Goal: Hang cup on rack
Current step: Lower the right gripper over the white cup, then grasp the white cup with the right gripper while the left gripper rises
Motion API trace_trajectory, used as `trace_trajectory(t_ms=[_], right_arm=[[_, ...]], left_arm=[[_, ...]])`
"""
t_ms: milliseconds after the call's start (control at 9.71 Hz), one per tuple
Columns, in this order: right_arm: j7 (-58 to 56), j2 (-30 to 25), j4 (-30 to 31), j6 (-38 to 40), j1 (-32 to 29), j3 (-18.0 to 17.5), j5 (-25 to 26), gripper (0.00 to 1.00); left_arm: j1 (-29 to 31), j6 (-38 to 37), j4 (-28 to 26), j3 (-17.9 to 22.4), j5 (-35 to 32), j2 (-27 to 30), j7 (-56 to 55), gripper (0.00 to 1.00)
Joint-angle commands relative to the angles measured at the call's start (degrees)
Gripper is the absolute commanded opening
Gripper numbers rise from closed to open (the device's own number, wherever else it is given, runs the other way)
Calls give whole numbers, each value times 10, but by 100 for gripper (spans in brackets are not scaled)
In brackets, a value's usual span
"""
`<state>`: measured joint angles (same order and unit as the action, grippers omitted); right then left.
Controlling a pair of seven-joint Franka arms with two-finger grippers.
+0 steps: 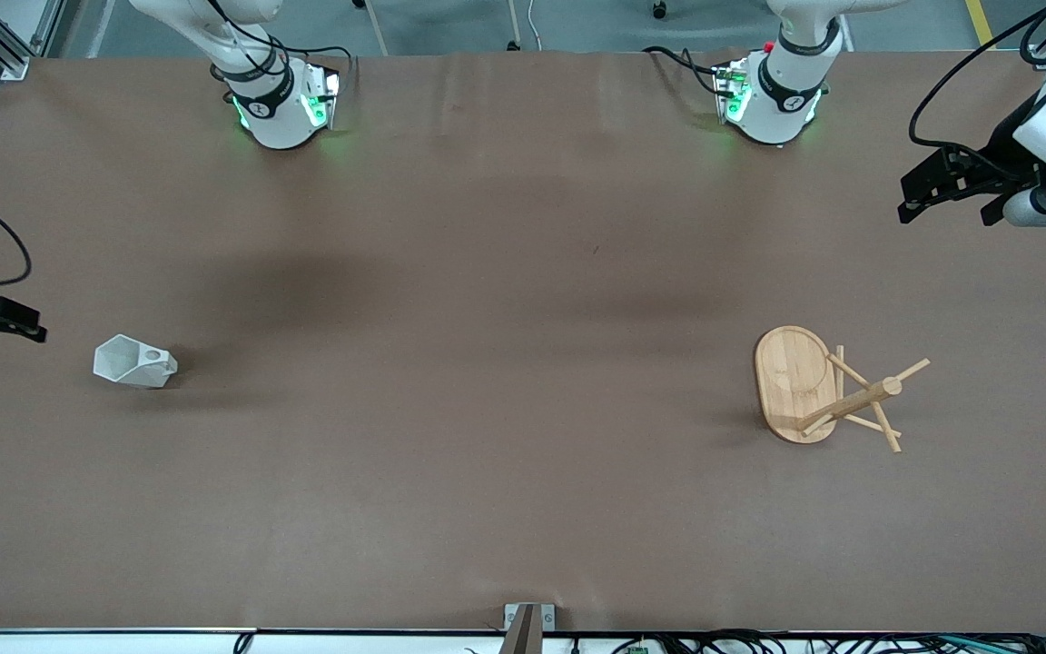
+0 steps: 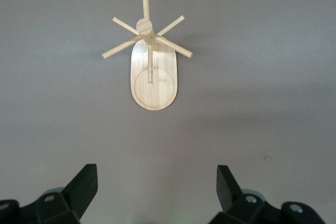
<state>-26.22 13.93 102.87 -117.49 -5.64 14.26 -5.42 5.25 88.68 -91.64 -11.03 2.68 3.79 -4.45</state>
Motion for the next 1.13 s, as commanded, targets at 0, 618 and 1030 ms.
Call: trace_trajectory(t_ms=[0, 618, 1030], right_arm=[[-41, 11, 57, -73, -17, -5, -43, 98], [-218, 80, 116, -184, -53, -6, -212, 96], [-254, 98, 133, -209, -51, -6, -268, 79]], left_arm=[[2, 2, -7, 1, 9, -10, 10, 100], [2, 3, -7, 1, 9, -11, 10, 100], [1, 3, -7, 1, 10, -11, 9, 100]])
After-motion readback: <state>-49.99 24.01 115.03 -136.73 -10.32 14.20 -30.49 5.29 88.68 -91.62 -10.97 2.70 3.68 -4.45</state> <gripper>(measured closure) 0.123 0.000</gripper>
